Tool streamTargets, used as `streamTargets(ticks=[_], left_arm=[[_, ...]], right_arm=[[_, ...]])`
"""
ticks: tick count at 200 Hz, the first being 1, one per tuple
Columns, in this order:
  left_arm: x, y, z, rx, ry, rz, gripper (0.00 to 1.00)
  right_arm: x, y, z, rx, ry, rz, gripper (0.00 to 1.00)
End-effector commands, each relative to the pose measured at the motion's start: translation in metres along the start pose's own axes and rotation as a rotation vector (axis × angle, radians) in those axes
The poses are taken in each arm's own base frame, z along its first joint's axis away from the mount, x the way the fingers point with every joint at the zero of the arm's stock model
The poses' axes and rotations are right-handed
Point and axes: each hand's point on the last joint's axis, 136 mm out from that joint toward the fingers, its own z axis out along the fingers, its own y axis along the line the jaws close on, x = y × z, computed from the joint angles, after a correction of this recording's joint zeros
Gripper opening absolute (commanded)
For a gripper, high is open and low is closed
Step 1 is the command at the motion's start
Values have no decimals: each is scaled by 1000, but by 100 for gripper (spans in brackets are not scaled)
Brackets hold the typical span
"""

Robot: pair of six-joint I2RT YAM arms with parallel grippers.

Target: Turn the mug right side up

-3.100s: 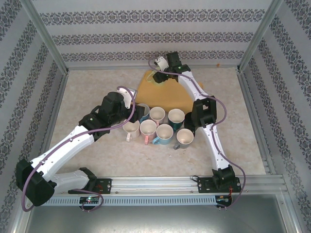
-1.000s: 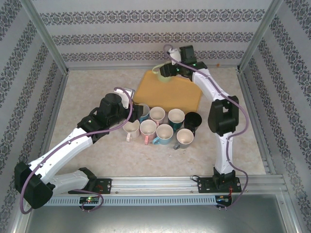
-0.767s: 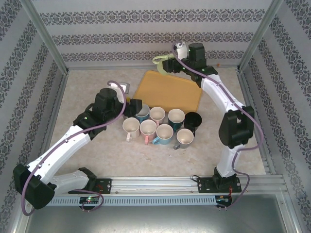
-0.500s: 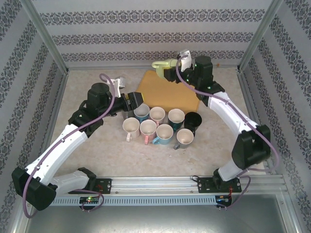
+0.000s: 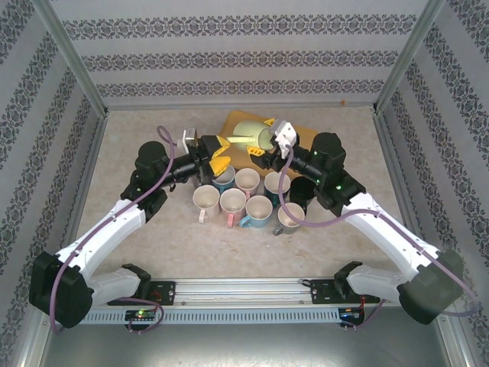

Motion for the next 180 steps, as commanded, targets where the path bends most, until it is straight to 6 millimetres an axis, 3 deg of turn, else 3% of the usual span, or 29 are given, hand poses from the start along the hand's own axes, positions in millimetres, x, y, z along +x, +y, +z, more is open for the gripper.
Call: streamTargets(ticks=[1,64,116,137,180], left_arm=[[3,-36,-8,137,7,-35,65],[1,-26,-9,179,-4,-81,64],[11,-11,7,176,48,-108,60],[9,-2,10,172,53,-122,55],[6,9,16,177,67,-129,29]], right_arm=[[-45,0,-16,46,-141,-150,46],[-37,20,-20,15,-124,-212,45],[-23,33,-11,0,-80,-305,45],[-19,41,-9,-16,-70,-345,46],[-9,51,-7,-37,-33,-427,48]])
